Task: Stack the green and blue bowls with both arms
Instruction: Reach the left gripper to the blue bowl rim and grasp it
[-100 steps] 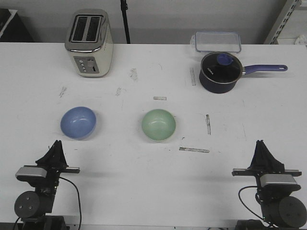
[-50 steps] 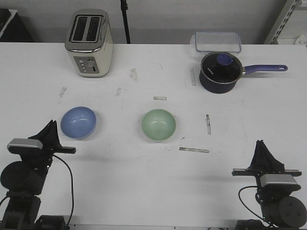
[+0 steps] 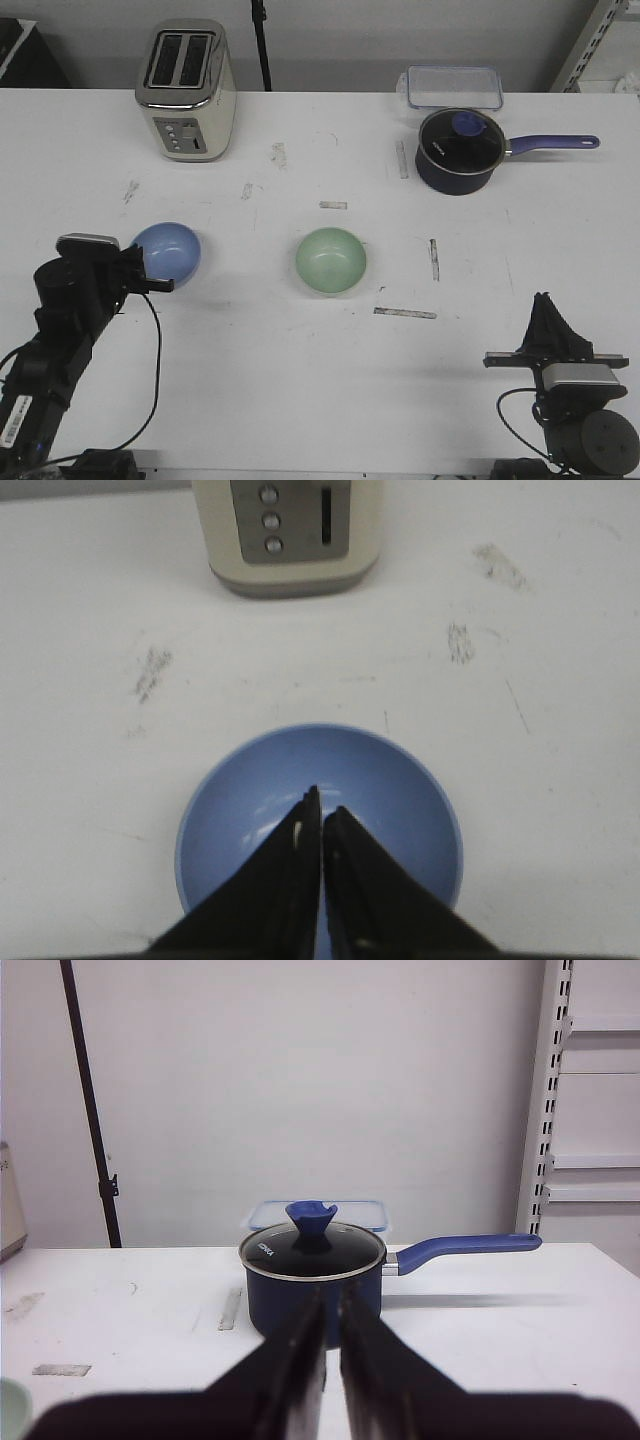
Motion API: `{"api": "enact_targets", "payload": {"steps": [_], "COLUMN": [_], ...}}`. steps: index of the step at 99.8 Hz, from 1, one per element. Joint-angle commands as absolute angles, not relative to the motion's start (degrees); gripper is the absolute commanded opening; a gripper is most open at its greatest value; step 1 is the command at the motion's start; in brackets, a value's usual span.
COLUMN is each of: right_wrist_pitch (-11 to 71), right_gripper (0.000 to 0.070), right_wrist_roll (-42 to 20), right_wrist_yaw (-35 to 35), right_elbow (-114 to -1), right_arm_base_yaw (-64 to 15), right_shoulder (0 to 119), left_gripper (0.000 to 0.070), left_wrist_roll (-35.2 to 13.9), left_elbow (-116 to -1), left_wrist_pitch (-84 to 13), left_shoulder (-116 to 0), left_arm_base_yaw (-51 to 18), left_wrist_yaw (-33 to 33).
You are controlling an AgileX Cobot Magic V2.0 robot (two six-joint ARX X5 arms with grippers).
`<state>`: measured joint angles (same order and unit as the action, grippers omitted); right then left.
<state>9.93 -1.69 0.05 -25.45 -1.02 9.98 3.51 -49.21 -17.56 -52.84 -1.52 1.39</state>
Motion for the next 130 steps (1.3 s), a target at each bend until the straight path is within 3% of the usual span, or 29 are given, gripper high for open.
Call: {"api": "enact_targets", "payload": {"steps": [1,18,41,71,77,98,115,130], "right_wrist_pitch": [9.2,9.2,9.2,9.2,9.2,9.2,9.2,9.2], "right_gripper": [0.0015,0.0015,0.0015,0.0015,0.0015,0.0015,0.0015,0.0015], "right_wrist_roll": [-1.4,-1.4,-1.4,-1.4,-1.4,-1.4,-1.4,-1.4], "right_wrist_yaw": [0.0,0.0,0.0,0.0,0.0,0.0,0.0,0.0], "right_elbow": [-25.5,-25.5,-25.5,-25.5,-25.5,-25.5,-25.5,-25.5], "right_arm_base_yaw": [-1.1,-1.1,-1.1,-1.1,-1.1,-1.1,-1.1,-1.1], "right_shoulder": [9.8,9.8,9.8,9.8,9.8,9.8,9.8,9.8], "left_gripper": [0.0002,0.0002,0.0001,0.0006,0.0031,0.0217,0.0371,0.0379], "left_wrist_roll": [3.4,2.8,-10.0,-11.0,-11.4,-11.6,-11.7,-13.2], "left_elbow": [-53.3,-61.5,-71.7,-79.1,-79.2,-79.2,-79.2,-79.2], "left_wrist_pitch": [-19.9,-27.1,-39.0,-50.4,-51.3,-52.7,-52.2,-51.9], "left_shoulder": [-55.9,-64.1,-72.7,-79.3,-80.0,-82.9,-85.4,-88.5], "left_arm_base_yaw": [-1.5,-1.4,-0.2,5.4,6.7,11.4,13.8,14.1], "left_wrist_yaw": [1.5,1.5,1.5,1.6,2.5,9.5,10.2,10.2]}}
